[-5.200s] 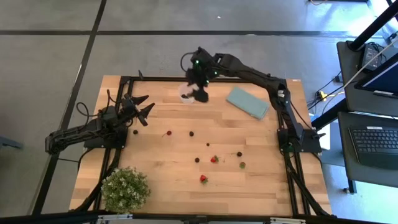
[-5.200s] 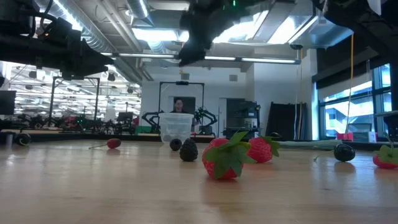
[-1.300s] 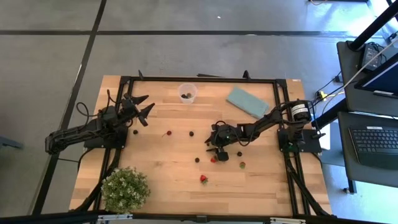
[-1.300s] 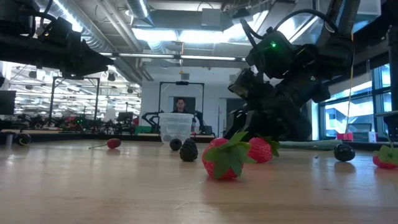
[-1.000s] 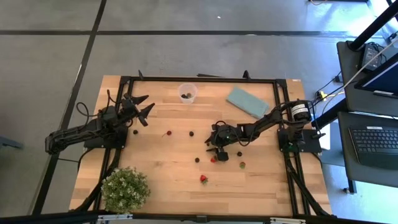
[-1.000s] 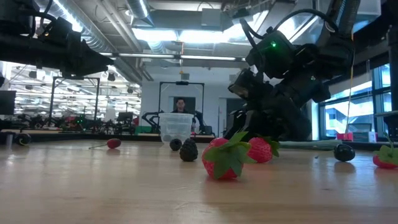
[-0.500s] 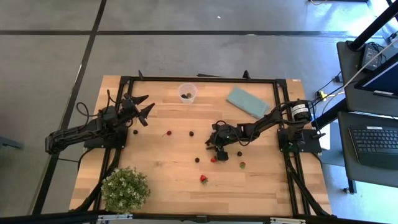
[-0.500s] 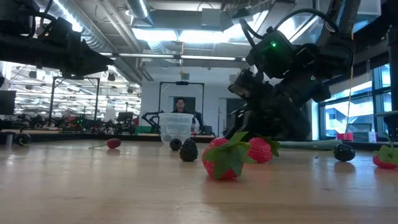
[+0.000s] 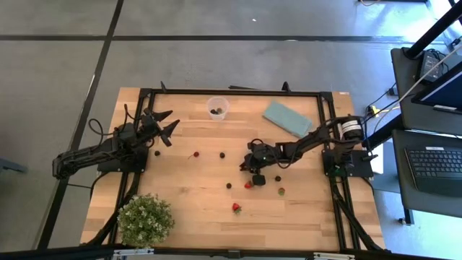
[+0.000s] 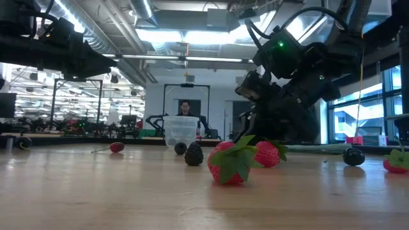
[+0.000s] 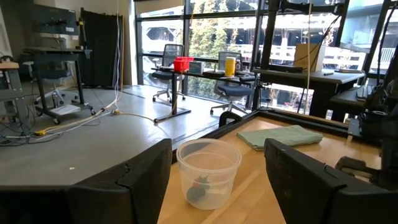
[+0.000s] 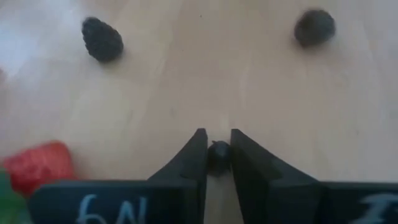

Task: Pick and placing Produce into tupperware
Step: Put the blueberry into the transparent container

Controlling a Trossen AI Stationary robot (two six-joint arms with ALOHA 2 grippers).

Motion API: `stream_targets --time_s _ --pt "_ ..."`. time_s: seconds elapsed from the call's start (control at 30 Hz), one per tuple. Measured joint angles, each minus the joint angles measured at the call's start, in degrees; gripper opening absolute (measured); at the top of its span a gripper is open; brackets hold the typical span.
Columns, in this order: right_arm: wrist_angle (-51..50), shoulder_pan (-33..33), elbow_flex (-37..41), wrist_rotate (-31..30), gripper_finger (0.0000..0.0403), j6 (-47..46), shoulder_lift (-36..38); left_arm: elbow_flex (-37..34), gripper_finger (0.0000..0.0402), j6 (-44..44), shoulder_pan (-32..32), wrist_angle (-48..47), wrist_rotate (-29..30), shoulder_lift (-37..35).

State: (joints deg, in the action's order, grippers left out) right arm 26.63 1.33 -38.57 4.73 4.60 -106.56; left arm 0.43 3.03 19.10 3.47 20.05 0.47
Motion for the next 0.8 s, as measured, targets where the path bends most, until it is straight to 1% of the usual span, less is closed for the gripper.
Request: stream_targets --time_s 0.07,0.17,0.3,0.4,0.5,0.57,0.63,0.7,0.8 --pt "-3.7 -0.8 -1.0 -0.4 0.0057 -1.0 2.4 0.0 0.0247 0.0 0.0 0.0 0.0 0.0" --pt "-9.6 -3.2 -5.6 -0.4 0.0057 -1.3 7.0 0.0 0.0247 0.0 0.0 0.0 0.0 0.0" --pt "-22.6 -7.3 -16.3 0.1 0.0057 -1.3 10.3 0.0 0.0247 0.0 0.0 0.0 0.0 0.0" --pt "-30.1 -10.5 -27.9 0.2 0.0057 -1.0 10.5 0.0 0.0247 0.0 0.0 0.0 0.0 0.0" --pt "-37.9 -13.4 -40.8 0.5 0.0056 0.4 8.3 0.0 0.0247 0.0 0.0 0.0 0.0 0.0" --pt "-43.9 -15.3 -48.8 0.6 0.0056 0.5 5.9 0.0 0.0247 0.0 0.0 0.0 0.0 0.0" --pt "-47.7 -17.4 -56.8 0.7 0.0056 0.5 3.2 0.0 0.0247 0.0 0.0 0.0 0.0 0.0" --pt "-51.5 -19.6 -63.9 0.7 0.0056 0.5 0.2 0.0 0.0247 0.0 0.0 0.0 0.0 0.0" --pt "-57.3 -22.5 -72.5 0.7 0.0056 0.1 -5.2 0.0 0.0247 0.0 0.0 0.0 0.0 0.0"
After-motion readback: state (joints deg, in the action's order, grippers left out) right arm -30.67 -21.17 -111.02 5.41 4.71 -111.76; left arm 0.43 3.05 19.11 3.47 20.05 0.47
